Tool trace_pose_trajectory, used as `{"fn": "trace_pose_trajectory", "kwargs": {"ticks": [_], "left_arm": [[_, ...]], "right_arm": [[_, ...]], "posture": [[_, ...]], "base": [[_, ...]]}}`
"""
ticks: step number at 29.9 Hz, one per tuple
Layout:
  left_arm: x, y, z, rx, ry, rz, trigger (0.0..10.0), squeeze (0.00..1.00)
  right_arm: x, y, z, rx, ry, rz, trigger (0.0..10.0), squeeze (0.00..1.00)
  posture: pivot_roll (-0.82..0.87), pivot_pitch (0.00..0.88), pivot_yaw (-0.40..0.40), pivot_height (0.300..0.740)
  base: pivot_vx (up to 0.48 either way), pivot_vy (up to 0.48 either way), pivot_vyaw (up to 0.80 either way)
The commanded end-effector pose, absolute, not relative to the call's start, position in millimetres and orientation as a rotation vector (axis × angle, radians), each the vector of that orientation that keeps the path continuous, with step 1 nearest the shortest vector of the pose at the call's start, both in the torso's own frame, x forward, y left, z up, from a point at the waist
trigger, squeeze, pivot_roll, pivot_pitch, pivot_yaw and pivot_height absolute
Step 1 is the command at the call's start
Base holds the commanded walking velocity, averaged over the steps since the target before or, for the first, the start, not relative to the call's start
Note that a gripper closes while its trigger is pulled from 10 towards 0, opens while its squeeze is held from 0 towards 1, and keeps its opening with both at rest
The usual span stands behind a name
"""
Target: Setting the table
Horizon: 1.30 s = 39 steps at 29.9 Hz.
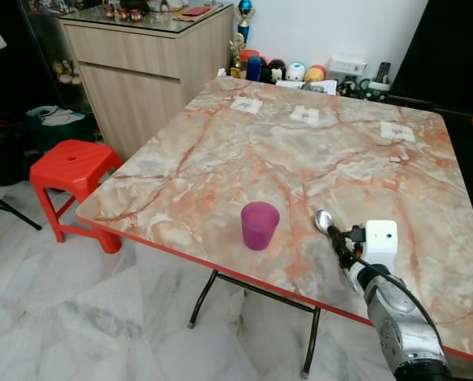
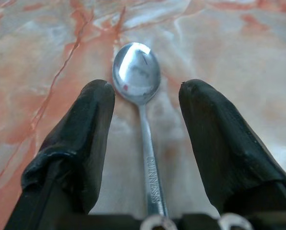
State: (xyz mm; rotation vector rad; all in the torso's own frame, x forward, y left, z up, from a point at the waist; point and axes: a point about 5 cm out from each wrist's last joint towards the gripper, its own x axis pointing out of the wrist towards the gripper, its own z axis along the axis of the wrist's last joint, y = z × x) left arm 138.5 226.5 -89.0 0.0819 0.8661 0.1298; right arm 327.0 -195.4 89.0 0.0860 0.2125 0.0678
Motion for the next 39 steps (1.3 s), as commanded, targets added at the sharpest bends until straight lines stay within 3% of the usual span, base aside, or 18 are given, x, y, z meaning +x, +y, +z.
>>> {"fn": "trace_pose_trajectory", "kwargs": {"ticks": [1,14,37,38,39], "left_arm": [[131.7,227.8,-91.5,0.088,0.894,0.123,10.0,0.0],[131.5,229.6,-90.9,0.089,0.889,0.124,10.0,0.0],[132.2,228.1,-91.0,0.086,0.887,0.122,10.0,0.0],[132.0,228.1,-91.0,0.086,0.887,0.122,10.0,0.0],[131.8,228.2,-91.1,0.085,0.888,0.122,10.0,0.0]], "right_arm": [[329.0,-199.3,89.2,0.092,0.226,0.075,10.0,0.0],[341.2,-196.3,86.4,0.076,0.28,0.094,10.0,0.0],[338.2,-193.2,65.4,0.11,0.381,0.118,10.0,0.0],[337.0,-191.6,62.9,0.108,0.392,0.125,9.7,0.0],[335.2,-189.5,59.4,0.102,0.409,0.135,2.9,0.0]], "posture": [[0.02,0.099,-0.013,0.74],[0.03,0.102,-0.013,0.74],[0.03,0.109,-0.01,0.74],[0.03,0.109,-0.01,0.74],[0.03,0.109,-0.01,0.74]], "base": [[0.0,0.0,0.0],[0.0,0.0,0.0],[0.0,0.0,0.0],[0.0,0.0,0.0],[0.0,0.0,0.0]]}}
